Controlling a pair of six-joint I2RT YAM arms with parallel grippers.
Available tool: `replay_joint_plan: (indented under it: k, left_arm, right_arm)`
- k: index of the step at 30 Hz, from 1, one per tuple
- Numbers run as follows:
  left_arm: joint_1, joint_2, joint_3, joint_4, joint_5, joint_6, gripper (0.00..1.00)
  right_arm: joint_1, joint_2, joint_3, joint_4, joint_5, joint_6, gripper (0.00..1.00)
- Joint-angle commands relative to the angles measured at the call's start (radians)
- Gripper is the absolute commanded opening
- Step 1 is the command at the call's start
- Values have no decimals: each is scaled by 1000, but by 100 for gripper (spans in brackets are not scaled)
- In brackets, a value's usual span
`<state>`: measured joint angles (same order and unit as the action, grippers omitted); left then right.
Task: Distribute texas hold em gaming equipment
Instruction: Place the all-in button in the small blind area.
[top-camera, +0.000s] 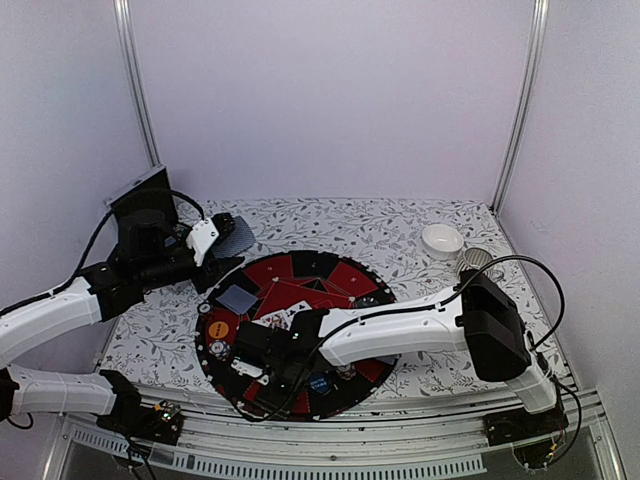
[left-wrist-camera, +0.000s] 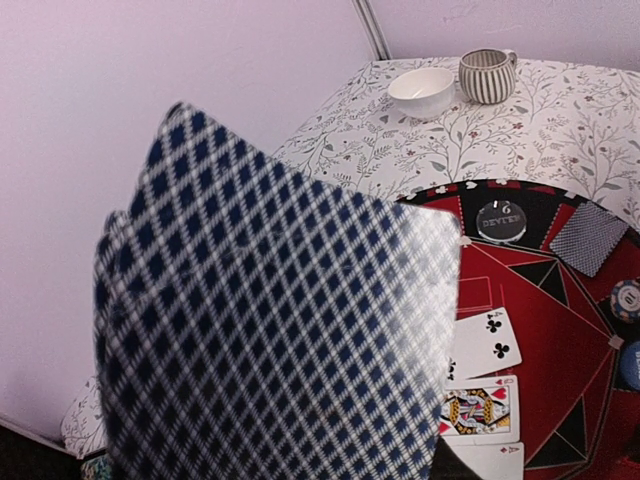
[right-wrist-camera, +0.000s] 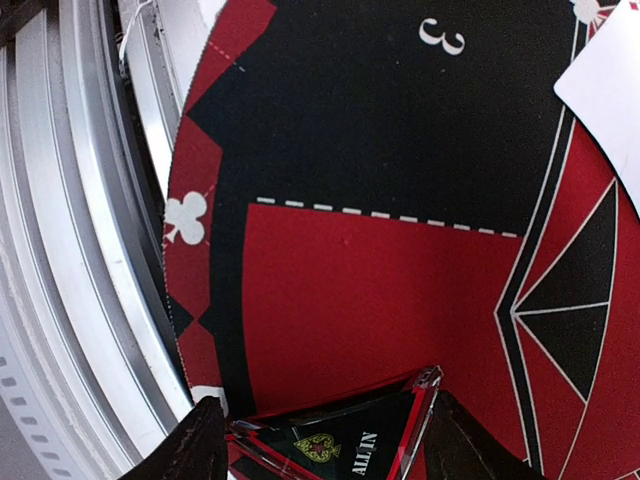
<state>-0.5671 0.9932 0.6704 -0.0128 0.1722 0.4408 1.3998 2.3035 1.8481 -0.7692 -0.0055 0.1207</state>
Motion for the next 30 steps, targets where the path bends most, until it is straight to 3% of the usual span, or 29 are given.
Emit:
replay_joint_plan:
  k: [1,19,30]
  left_arm:
    - [1,-9,17,27,12,-3,43]
    - [1,-9,18,24,14,-2,43]
    - [1,-9,18,22,17,-2,43]
  right_arm:
    - [3,25,26,-4,41,32,52]
    - [0,-15,34,-40,73,50,53]
    - [1,-118,-120,-32,-85,20,50]
